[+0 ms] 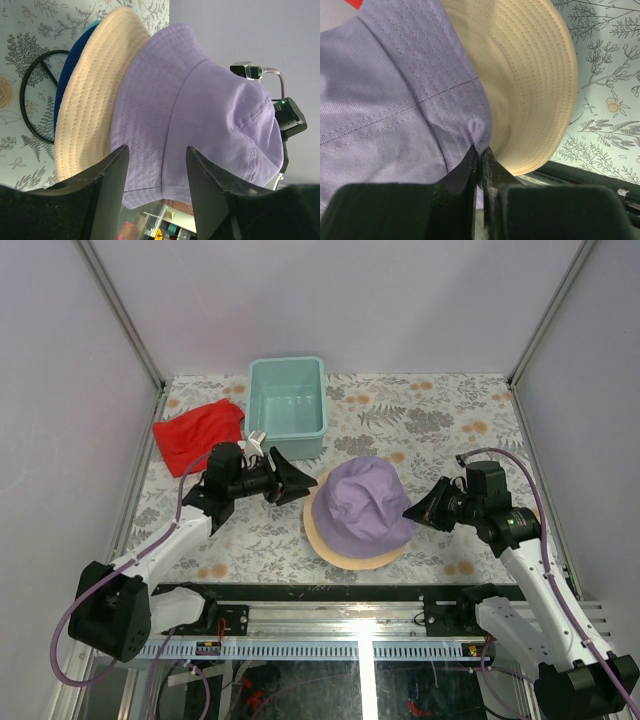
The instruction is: Stack the hats
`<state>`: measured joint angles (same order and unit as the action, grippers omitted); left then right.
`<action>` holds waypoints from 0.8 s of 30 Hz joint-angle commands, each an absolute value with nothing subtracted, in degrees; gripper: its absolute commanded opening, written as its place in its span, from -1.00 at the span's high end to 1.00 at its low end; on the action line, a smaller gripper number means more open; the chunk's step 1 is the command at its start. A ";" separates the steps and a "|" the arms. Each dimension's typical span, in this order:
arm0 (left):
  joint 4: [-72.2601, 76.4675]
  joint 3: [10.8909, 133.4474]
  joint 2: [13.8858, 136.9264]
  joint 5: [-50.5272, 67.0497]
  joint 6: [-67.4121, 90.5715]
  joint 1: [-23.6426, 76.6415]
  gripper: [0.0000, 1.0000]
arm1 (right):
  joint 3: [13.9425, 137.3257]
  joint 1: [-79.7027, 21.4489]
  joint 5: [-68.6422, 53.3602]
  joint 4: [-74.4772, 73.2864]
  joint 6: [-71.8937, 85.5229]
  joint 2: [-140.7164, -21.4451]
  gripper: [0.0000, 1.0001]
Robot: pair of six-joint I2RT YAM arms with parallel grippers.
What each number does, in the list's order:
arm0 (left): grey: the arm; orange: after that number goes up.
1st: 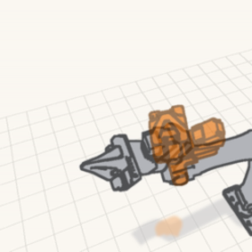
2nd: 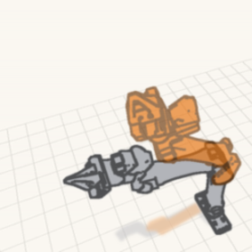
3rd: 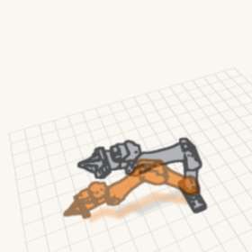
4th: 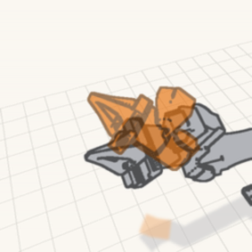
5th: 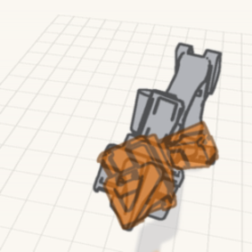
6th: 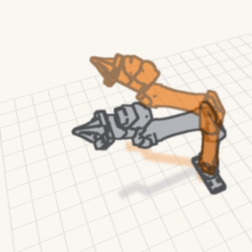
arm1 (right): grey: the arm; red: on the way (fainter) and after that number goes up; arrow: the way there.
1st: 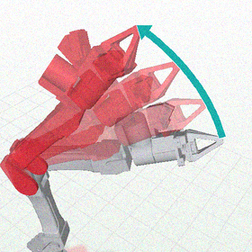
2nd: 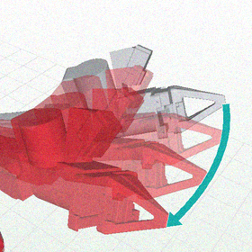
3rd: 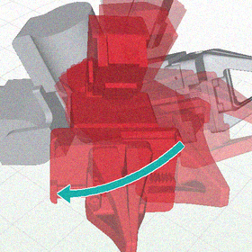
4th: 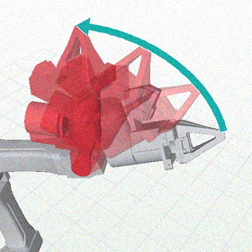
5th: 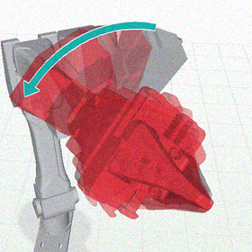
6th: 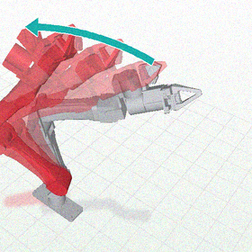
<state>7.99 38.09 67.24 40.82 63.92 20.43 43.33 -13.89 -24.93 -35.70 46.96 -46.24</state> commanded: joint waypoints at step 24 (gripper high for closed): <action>27.72 26.32 66.57 42.62 75.79 22.87 -0.06 | 44.57 -14.22 -23.82 -32.92 49.10 -45.54 0.98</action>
